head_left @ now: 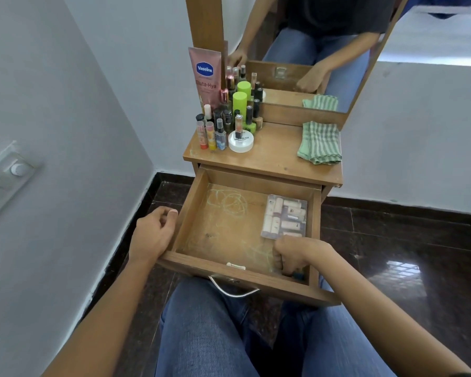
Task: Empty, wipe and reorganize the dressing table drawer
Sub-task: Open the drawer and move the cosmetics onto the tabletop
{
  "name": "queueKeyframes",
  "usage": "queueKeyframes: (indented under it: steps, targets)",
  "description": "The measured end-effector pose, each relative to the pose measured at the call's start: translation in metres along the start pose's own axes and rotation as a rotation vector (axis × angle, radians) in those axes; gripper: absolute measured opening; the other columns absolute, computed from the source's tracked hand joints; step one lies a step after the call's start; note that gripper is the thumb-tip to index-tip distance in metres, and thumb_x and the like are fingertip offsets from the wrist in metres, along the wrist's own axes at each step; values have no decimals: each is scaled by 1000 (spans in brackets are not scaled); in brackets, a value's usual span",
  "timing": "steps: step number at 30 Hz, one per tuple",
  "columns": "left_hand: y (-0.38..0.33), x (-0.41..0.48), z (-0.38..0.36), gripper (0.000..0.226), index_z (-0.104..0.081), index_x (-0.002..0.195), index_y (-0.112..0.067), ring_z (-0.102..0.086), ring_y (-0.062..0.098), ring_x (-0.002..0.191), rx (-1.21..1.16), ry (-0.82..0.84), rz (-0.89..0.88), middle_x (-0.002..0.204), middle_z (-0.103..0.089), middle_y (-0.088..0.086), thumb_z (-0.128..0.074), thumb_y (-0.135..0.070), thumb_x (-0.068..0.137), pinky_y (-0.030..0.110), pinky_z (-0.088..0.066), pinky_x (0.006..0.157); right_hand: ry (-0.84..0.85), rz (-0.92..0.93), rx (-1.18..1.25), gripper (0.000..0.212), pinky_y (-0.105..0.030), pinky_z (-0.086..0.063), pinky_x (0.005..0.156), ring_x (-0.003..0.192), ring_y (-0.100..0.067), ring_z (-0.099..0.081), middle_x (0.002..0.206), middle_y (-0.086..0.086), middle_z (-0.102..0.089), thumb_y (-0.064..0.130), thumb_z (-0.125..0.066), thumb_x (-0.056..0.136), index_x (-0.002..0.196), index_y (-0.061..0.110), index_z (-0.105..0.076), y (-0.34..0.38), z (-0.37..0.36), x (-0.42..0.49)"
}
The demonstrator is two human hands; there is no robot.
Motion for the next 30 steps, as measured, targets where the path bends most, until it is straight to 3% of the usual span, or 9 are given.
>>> queueKeyframes:
  steps: [4,9,17,20,23,27,30]
  targets:
    - [1,1,0,27,-66,99,-23,-58,7,73,-6,4,13,79,-66,-5,-46,-41,99,22,-41,62,14,23,12,20,-18,-43,62,86,-14,-57,91,4,-62,9,-67,80,100,9,-67,0,0,0]
    - [1,1,0,28,-67,100,-21,-58,7,73,-13,2,19,78,-65,-6,-46,-40,99,23,-41,62,79,63,45,16,-15,-40,60,73,-7,-50,79,10,-56,8,-68,78,92,14,-64,5,2,-5]
    - [3,2,-3,29,-66,102,-22,-59,9,74,-14,14,26,77,-64,-10,-46,-42,99,31,-44,68,36,195,203,23,-20,-49,67,75,-6,-55,86,8,-58,9,-70,79,99,12,-60,9,19,-10]
    - [3,3,-3,30,-67,104,-22,-59,8,74,-10,15,22,78,-65,-9,-45,-42,100,29,-42,64,-155,307,329,19,-13,-49,62,69,3,-58,90,1,-64,10,-65,86,104,9,-61,22,72,-26]
    - [3,2,-2,31,-67,105,-21,-58,7,73,-4,4,23,78,-65,-9,-45,-42,100,26,-39,61,-502,403,494,11,-14,-49,61,67,3,-58,89,-1,-67,14,-61,90,100,13,-60,24,151,-51]
    - [2,1,-1,28,-68,102,-23,-57,4,73,-20,0,31,79,-64,-13,-46,-41,100,21,-38,61,-1006,373,641,9,-17,-44,62,63,3,-52,85,-2,-63,13,-59,89,98,10,-57,-5,233,-60]
    - [1,0,0,26,-67,99,-25,-59,5,73,-17,1,13,77,-65,-13,-46,-41,100,21,-39,60,-1217,275,740,11,-20,-39,59,59,-3,-46,79,-1,-55,11,-58,87,95,5,-55,-25,261,-47]
Point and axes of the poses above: each hand's wrist, its own x-axis towards the middle knuckle, its own z-axis out of the back of the hand, y = z × x, the point moved 10 cm from there along x, towards the middle knuckle
